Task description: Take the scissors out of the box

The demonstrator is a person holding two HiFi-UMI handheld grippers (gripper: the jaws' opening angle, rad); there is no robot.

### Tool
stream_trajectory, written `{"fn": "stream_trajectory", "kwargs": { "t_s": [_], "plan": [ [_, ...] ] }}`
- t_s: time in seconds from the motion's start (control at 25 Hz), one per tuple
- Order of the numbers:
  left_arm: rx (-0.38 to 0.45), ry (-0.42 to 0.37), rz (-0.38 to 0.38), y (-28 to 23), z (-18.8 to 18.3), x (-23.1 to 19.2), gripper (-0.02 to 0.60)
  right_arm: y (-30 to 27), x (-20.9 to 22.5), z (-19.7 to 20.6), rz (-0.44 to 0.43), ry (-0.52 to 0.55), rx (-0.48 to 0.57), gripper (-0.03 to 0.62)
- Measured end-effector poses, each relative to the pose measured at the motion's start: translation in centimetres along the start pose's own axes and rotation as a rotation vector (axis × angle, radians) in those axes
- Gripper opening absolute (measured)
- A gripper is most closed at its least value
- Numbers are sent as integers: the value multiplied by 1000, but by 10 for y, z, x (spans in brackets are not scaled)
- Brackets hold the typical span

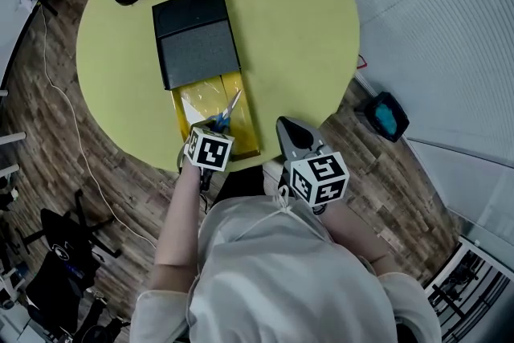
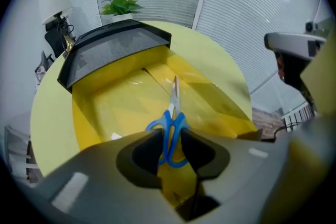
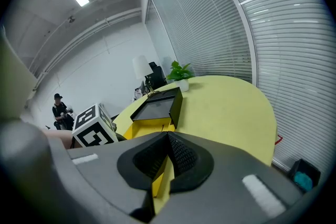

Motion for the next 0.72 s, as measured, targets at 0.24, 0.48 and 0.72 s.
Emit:
{"fn": "stream_trajectory", "kwargs": {
  "t_s": [0.24,0.48,0.72],
  "plan": [
    [-12,14,6,2,0,-3,95,1,-3,-3,-8,13,2,0],
    [45,38,11,14,2,-6,92,1,-5,-4,-14,9,-3,0],
    [141,62,7,47,8,-11,92,0,-22,-7,-32,31,2,0]
  ]
}}
Point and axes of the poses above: the fingertips, and each gripper's own axes: y backward along the fingers, x to its right, z out of its underside, the point moved 1 cm from there along y, backward along the fingers, and after that the axes turned 14 degrees about -x, right-handed, at the moved point
